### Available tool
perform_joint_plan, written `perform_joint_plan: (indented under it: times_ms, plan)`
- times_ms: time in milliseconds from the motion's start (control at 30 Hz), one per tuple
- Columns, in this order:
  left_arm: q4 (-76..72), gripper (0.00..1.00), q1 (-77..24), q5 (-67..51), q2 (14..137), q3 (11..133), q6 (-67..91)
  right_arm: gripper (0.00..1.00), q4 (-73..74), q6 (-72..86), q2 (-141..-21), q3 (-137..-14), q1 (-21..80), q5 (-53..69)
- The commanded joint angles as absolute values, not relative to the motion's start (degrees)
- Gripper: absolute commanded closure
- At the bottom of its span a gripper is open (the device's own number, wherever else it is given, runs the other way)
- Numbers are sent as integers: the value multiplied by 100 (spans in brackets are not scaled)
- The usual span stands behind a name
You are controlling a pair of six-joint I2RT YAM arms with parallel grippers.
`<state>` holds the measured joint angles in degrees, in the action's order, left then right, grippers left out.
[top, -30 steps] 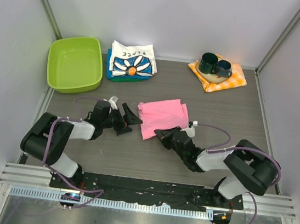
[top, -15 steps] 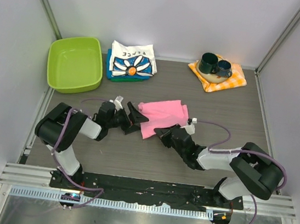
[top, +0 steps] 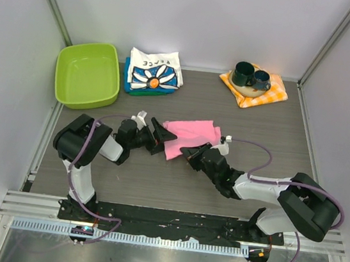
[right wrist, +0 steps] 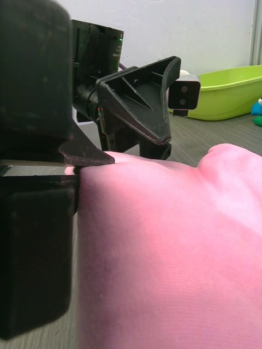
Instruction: Fold and stack the t-shirts
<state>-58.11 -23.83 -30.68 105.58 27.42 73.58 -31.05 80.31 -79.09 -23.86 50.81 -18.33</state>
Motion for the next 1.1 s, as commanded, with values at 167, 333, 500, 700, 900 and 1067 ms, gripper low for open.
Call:
perform_joint_plan:
  times_ms: [167,333,500,700,900,1067]
  plan:
    - [-5967,0,-2487,-2786,11346,3023,7462,99,-3252,7875,-7550,-2610,5185,-2013]
    - [-6108,0,-2557,-2786,11443,3217,7576,99,-3234,7884,-7523,-2602,5229,-2013]
    - [-6091,0,-2610,-2716,11531,3366,7603,99,-3252,7893,-7480,-2593,5273,-2013]
    - [-6091,0,-2698,-2751,11698,3594,7568,99,-3252,7866,-7427,-2567,5300,-2022]
    - [-6091,9,-2769,-2768,11883,3849,7568,99,-3226,7840,-7348,-2575,5309,-1995]
    - [-6030,73,-2769,-2804,12085,4051,7567,99,-3164,7796,-7234,-2558,5300,-1969]
